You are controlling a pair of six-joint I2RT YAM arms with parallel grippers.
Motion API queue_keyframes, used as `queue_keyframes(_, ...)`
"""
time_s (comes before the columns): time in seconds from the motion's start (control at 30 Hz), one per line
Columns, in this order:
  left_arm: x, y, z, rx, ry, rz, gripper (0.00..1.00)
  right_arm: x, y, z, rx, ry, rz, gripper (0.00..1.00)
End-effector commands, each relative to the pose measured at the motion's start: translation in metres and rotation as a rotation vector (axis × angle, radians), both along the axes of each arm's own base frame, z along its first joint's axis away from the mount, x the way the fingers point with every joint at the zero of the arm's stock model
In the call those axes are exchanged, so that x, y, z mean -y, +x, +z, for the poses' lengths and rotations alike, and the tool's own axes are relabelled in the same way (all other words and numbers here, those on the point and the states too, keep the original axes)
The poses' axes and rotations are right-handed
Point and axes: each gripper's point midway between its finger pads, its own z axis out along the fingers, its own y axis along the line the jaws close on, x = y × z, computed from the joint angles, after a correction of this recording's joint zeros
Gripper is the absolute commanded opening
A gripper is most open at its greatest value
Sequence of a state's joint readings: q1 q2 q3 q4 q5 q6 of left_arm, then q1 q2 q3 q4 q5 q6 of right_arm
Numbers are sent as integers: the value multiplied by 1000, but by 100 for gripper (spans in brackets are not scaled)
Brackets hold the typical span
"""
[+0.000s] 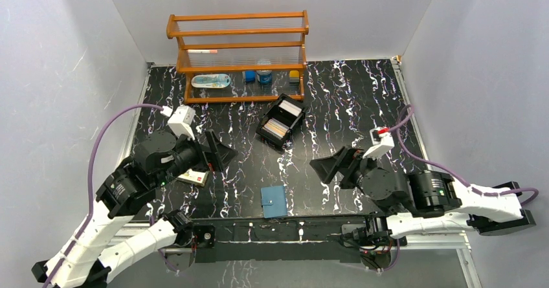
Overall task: Put the credit cards into the card holder
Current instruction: Reset both arms
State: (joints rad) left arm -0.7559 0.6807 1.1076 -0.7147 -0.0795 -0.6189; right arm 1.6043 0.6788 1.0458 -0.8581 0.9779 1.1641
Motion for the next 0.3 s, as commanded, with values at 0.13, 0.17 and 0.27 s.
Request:
queue_keyframes(0.13, -12, 0, -4, 12, 14, 44, 99, 3, 9, 16, 42, 52, -45, 98)
queue_keyframes(0.17, -12, 0, -5, 11, 15, 43, 99, 1, 8, 16, 43, 44, -42, 98)
queue_keyframes(0.27, -11, -1, -5, 8, 12, 39, 99, -4, 7, 14, 41, 16, -33, 98)
